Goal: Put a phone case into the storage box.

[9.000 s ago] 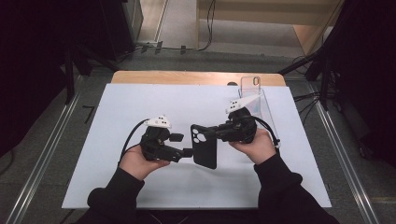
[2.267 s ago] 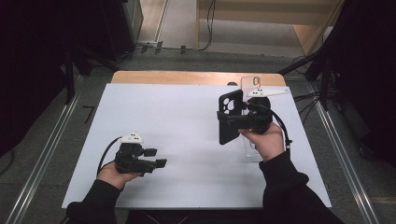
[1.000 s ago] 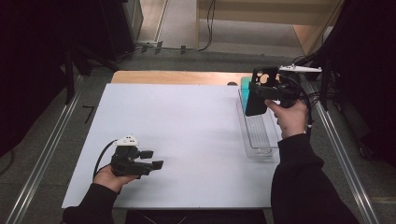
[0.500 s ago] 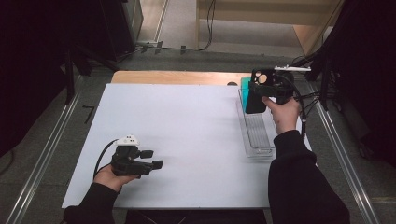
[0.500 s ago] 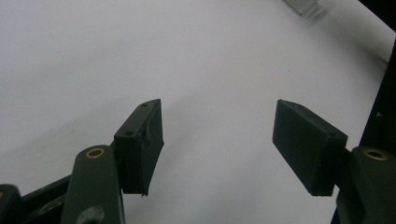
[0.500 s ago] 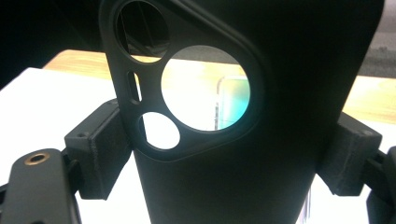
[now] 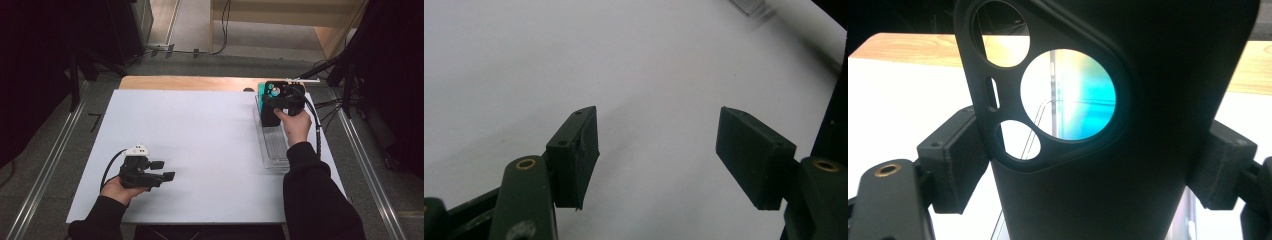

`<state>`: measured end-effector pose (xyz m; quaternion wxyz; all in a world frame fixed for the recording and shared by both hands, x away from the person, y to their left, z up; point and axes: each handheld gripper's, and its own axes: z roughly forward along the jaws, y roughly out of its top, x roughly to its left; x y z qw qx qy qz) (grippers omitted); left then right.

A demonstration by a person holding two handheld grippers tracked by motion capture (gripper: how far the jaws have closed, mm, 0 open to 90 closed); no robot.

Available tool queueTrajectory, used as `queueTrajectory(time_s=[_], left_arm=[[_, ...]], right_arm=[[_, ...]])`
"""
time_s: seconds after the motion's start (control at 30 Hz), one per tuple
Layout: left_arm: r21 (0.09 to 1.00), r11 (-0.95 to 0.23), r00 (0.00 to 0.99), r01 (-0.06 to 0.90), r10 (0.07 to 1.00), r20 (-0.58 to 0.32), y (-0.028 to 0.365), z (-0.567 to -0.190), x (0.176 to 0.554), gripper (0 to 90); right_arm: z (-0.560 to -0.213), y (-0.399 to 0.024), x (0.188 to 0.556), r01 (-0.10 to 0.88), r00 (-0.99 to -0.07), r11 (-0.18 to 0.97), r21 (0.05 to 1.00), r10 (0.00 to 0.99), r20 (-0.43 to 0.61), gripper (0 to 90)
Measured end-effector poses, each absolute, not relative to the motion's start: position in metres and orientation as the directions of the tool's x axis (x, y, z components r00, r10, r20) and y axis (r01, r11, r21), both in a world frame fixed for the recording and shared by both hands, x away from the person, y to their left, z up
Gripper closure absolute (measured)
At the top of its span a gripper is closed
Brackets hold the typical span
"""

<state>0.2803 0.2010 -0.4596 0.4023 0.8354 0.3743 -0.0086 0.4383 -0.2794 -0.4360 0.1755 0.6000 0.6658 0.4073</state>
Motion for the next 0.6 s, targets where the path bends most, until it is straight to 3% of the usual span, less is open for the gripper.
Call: queueTrajectory(time_s=[0.6], left_arm=[[0.665,-0.416,0.737,0.620,0.601,-0.311,0.194,-0.461,0.280,33.6]], right_arm=[[-0.453,-0.270,0.463,0.654,-0.175,-0.054,0.755,0.960,0.220,13.8]])
